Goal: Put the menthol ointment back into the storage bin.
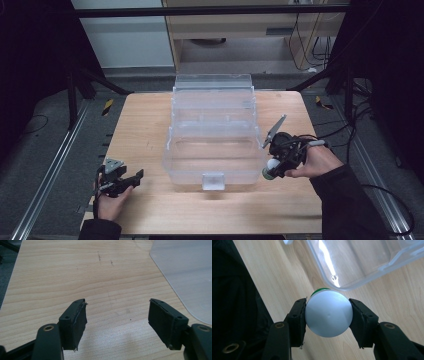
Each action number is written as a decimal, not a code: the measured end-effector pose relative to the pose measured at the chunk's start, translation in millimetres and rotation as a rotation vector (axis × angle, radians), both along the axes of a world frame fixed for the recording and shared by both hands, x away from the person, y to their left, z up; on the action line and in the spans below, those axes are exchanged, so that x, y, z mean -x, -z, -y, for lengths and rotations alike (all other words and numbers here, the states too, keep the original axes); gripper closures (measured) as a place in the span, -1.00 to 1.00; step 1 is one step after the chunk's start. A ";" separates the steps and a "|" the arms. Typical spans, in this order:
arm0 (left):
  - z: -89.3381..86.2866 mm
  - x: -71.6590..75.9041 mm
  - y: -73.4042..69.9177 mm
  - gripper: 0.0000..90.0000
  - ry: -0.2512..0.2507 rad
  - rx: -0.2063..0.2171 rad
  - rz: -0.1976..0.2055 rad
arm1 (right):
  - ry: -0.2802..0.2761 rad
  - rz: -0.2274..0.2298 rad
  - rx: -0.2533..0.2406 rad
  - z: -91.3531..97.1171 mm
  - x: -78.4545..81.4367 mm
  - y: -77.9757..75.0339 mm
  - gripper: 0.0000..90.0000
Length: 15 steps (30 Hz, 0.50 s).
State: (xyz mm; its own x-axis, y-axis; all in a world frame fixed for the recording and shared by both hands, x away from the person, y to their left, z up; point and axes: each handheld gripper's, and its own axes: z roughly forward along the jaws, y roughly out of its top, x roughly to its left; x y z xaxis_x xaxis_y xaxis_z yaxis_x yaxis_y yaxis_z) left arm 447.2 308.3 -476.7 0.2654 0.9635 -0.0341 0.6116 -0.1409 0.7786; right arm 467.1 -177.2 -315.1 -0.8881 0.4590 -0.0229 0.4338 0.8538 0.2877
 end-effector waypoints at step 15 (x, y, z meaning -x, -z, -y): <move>-1.1 -0.2 -0.2 -0.32 -0.002 0.003 0.002 | -0.005 0.025 -0.028 -24.3 -26.7 -3.4 0.12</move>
State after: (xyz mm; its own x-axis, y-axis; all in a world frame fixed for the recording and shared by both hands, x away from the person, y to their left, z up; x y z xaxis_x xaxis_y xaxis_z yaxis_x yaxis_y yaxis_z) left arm 447.4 309.4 -476.5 0.2636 0.9640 -0.0362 0.6102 -0.1375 0.7802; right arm 493.8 -152.9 -311.7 -0.8897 0.4554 -0.0324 0.4219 0.8473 0.3226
